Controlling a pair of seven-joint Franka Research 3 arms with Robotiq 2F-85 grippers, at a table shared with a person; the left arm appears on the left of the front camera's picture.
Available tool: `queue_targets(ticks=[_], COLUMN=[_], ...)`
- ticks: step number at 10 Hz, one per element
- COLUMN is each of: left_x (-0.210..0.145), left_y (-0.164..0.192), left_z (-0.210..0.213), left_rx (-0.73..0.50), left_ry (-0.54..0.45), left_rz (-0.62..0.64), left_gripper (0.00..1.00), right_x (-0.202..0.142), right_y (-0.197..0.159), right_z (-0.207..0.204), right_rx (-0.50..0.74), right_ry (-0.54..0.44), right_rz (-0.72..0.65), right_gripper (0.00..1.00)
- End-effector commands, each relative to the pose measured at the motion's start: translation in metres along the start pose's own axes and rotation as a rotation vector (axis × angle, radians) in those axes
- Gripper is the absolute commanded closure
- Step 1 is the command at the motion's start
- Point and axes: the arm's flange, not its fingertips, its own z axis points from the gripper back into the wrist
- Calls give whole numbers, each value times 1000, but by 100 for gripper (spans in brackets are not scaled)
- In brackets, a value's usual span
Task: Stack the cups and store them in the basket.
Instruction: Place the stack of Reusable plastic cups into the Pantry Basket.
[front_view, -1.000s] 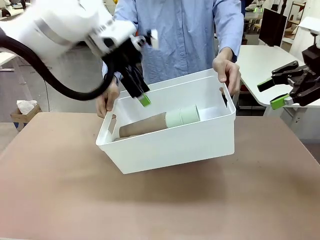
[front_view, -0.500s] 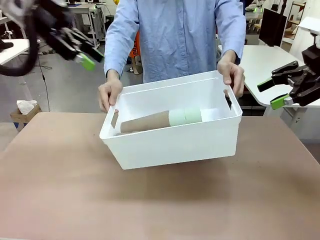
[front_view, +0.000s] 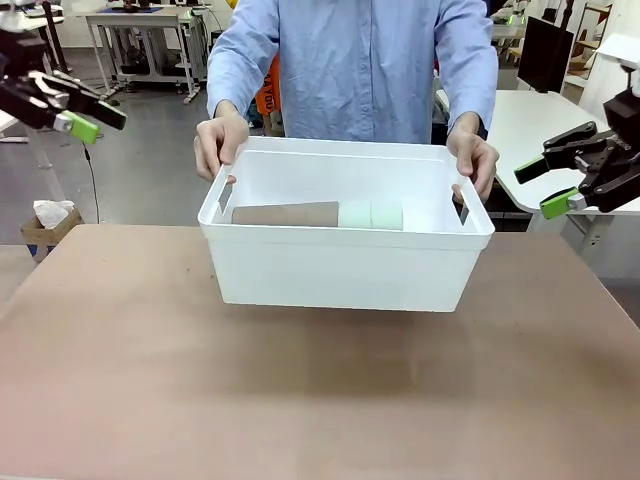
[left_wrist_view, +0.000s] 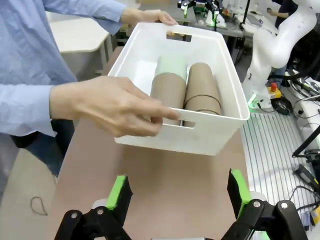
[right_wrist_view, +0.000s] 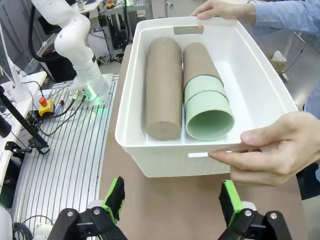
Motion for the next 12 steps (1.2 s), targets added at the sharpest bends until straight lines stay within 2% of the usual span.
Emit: queue_targets(ticks=[1,2,3,12], left_x=[-4,-5,-7,-7], left_y=[-19,-29,-5,-5], left_z=[-5,-8,0,0], left_rx=[5,-89,1,1], left_ry=[-29,-48,-7,-7], left_rz=[-65,-113,-17,-17], left_gripper=[0,2,2,2], right_x=[3,3,3,3], right_y=[0,0,0,0], right_z=[1,1,1,1], right_rx=[4,4,4,4], right_ry=[-10,-10,-10,-10], right_rz=[-9,-9,-9,-9], right_gripper=[0,0,0,0])
